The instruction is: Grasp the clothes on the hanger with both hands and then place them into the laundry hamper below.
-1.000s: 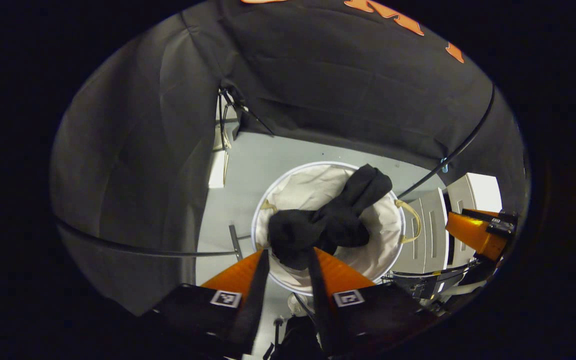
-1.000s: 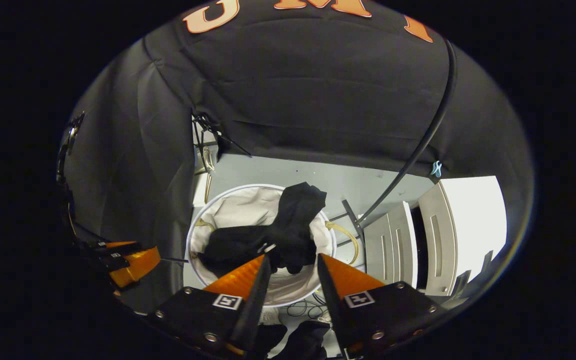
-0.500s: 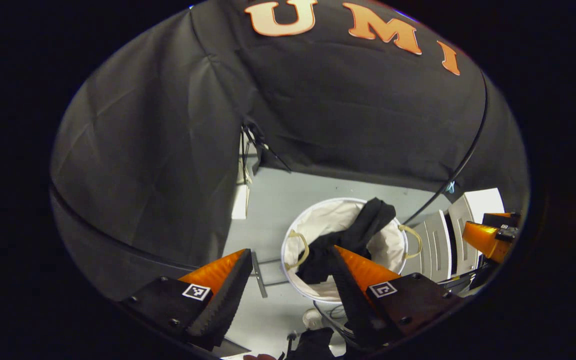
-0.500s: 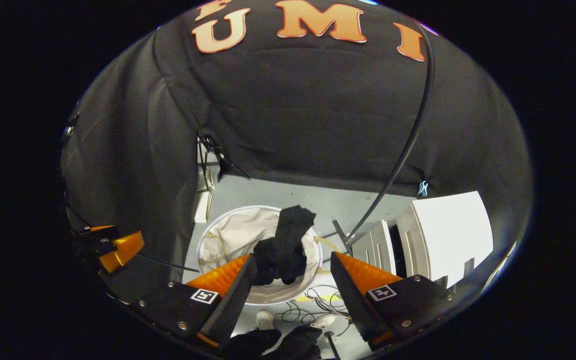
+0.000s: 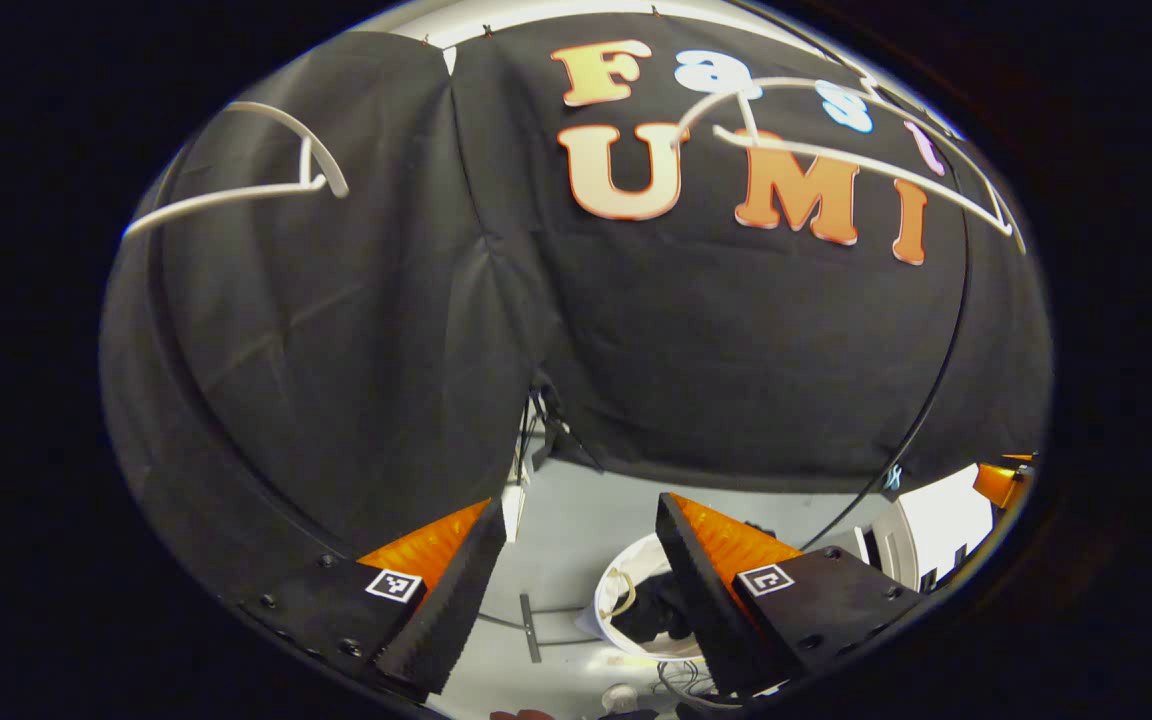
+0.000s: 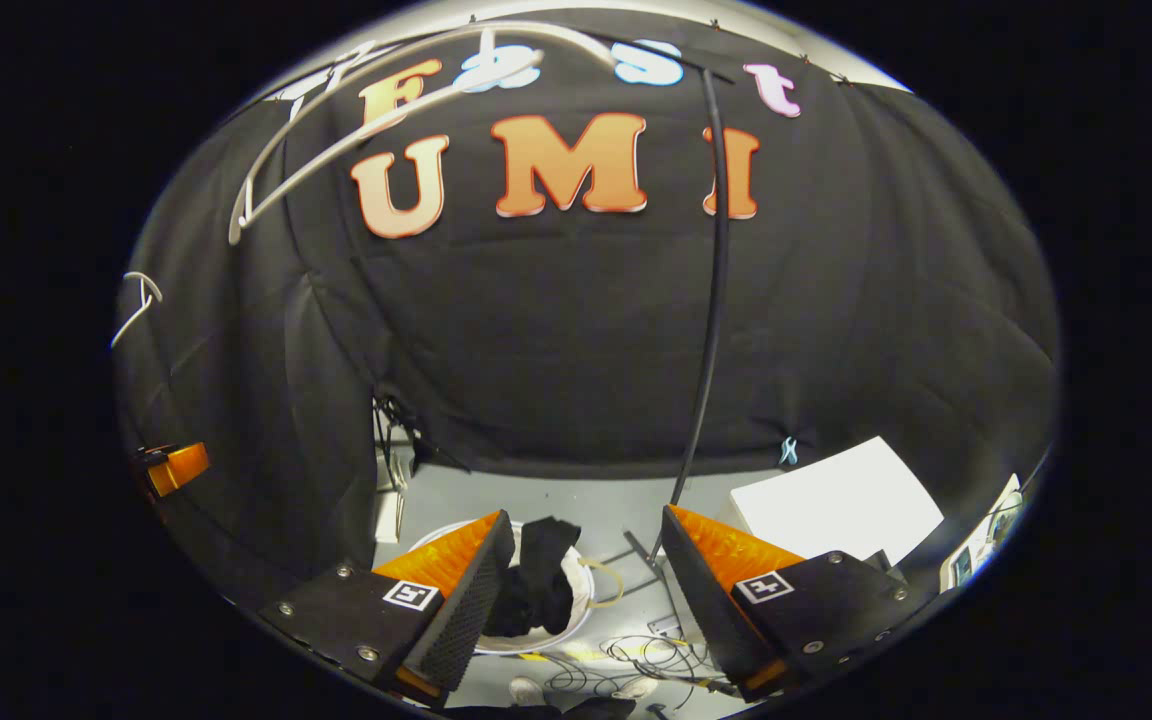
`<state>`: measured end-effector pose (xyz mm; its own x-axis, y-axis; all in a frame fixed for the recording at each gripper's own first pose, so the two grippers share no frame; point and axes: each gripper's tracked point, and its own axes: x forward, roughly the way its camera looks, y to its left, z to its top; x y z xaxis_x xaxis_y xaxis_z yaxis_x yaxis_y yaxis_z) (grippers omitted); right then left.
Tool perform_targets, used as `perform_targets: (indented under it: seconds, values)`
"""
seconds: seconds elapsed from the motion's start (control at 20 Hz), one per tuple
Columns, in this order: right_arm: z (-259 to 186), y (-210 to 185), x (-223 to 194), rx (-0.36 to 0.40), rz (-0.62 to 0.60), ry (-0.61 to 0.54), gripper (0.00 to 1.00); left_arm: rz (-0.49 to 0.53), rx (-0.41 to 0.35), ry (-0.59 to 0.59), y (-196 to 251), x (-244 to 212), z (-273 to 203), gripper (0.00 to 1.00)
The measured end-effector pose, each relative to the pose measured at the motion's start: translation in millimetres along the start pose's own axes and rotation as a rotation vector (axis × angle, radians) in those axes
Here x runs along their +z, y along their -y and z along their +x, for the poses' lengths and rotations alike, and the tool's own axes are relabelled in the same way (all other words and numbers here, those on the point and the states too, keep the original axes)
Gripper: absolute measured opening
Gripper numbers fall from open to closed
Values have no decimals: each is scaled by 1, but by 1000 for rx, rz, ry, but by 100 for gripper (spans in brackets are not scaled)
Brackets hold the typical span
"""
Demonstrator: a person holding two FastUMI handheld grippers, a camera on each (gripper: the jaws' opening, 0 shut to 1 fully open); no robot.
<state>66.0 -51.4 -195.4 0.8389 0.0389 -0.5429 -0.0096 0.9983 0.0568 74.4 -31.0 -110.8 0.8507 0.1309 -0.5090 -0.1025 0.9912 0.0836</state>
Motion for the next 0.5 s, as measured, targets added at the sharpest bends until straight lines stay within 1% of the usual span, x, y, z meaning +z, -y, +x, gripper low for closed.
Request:
perform_targets:
  seconds: [0.15,0.2,0.4,0.45,0.5]
  values:
    - [-31,9,45,-13,-32,109,93,-22,6,97,-13,45,-26,100]
    - [-41,9,62,-15,-44,147,92,-29,8,134,-16,61,-32,98]
    - [-85,2,124,1,-80,296,92,-30,25,261,-36,121,-61,98]
    - [-103,0,135,3,-92,333,92,-34,26,293,-38,134,-67,98]
    - [-118,-2,146,9,-104,365,100,-32,33,326,-36,148,-77,99]
